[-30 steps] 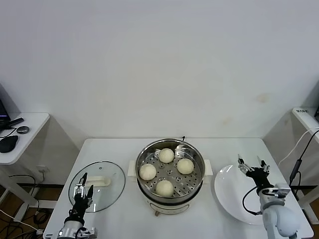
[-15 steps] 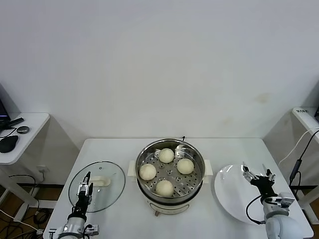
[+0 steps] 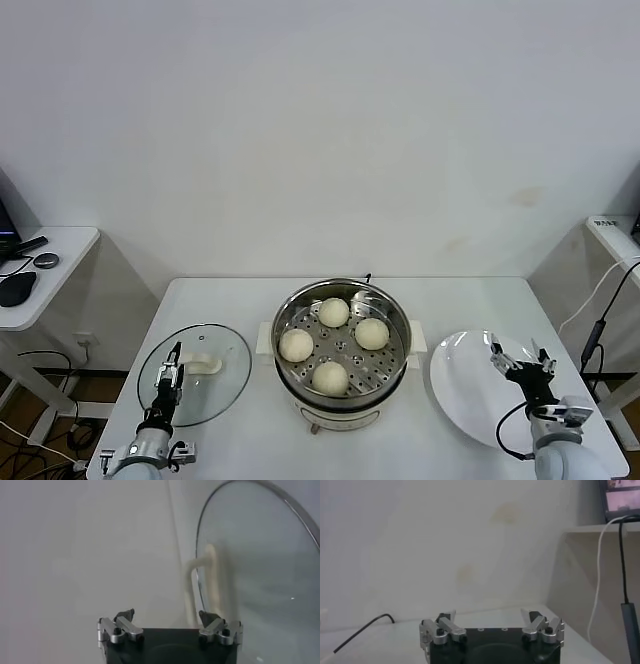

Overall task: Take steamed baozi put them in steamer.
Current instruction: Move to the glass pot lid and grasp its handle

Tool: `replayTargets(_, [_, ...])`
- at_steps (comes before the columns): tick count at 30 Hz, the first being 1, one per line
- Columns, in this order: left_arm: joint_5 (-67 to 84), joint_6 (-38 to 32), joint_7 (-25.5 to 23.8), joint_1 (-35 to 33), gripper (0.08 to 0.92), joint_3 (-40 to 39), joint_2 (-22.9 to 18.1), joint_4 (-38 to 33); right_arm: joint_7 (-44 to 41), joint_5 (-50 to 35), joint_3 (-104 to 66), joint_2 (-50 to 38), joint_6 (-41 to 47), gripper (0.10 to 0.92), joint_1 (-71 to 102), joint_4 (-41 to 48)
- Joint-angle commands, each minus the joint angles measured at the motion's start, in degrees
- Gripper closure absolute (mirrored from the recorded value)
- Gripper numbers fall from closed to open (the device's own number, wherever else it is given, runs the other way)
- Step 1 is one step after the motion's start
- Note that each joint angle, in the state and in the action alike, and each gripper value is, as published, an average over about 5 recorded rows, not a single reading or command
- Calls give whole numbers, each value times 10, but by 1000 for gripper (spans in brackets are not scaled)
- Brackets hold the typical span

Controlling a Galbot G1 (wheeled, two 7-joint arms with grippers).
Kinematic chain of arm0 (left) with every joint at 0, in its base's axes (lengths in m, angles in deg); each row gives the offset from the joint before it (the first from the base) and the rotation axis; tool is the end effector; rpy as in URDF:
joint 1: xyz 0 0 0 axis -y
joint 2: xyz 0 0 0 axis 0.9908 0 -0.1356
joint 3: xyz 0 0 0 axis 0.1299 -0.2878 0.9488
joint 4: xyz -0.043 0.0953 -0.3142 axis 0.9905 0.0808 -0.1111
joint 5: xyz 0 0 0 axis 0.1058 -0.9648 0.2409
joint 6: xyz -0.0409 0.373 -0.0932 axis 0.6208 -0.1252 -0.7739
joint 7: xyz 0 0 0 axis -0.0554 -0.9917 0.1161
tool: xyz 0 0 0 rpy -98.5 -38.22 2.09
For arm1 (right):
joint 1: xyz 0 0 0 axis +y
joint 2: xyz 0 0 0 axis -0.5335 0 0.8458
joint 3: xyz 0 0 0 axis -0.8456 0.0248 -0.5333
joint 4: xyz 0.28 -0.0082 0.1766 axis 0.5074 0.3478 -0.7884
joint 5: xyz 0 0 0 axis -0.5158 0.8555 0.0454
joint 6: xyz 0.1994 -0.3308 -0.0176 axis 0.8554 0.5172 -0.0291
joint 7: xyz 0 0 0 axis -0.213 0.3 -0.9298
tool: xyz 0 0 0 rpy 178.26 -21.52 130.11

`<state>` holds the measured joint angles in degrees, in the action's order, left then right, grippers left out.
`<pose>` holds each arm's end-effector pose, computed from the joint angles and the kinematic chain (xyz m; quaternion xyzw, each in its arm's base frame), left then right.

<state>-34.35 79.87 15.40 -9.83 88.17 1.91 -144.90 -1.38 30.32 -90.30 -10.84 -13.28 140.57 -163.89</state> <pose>0.2669 0.1331 -0.4324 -0.0162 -0.6391 -0.7674 0.0491 0.2656 -0.1882 -0.3327 -0.0645 -0.9943 -0.0424 0.0741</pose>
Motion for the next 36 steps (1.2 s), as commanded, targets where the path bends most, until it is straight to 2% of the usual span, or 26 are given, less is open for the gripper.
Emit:
replayTargets(1, [10,0,-7,38,177,3,6,31,0,5,-4,5,-2,203,3,3])
replayTargets(17, [58,-2,-34,79,177,-18,6,55,1,20,-7,17,-8,203,-2,18])
replayTargets(24, [67,-3,-26,96,177,-23,9,84,1,25,-8,21,-10,203,1,20])
replayTargets(29, [72,-11,-3,101,177,-22,9,102,2,29,-10,21,-11,203,2,23])
replayTargets(36, [75,-23,5,93,203,-20,8,97,2,32,-9,22,-12,203,1,26])
